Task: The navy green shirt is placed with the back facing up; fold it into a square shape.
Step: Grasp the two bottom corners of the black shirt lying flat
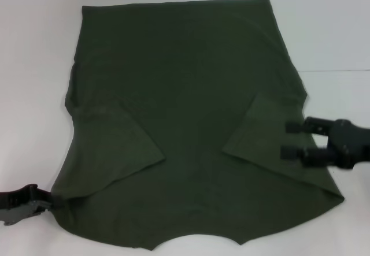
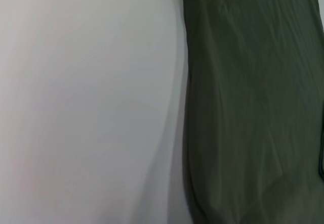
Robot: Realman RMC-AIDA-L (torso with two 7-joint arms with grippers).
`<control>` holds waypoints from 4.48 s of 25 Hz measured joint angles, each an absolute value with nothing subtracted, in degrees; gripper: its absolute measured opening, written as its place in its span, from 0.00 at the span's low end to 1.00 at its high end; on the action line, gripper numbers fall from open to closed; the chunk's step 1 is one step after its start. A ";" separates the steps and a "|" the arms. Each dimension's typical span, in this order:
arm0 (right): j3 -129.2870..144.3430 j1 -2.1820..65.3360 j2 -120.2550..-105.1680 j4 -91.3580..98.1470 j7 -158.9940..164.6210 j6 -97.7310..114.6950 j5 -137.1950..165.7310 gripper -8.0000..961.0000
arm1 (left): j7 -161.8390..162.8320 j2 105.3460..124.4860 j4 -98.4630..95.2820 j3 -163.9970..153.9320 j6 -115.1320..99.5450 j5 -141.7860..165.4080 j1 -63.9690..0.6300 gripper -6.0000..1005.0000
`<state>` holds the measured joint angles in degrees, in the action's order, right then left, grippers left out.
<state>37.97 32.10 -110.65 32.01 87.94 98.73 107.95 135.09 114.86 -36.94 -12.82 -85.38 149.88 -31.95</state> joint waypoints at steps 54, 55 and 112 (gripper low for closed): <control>39.17 38.77 -104.21 25.20 141.35 80.77 139.69 0.98 | 133.50 114.35 -35.60 -12.30 -83.15 148.59 -33.43 0.04; 39.21 38.82 -104.32 25.17 141.34 80.72 139.70 0.98 | 133.50 114.35 -35.60 -12.30 -83.06 148.59 -33.43 0.04; 40.55 40.15 -106.51 24.34 141.06 74.09 139.09 0.34 | 132.01 114.34 -35.33 -12.33 -82.88 146.28 -33.66 0.04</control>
<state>40.55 40.15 -106.51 24.34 141.06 74.09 139.09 132.01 114.34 -35.33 -12.33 -82.88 146.28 -33.66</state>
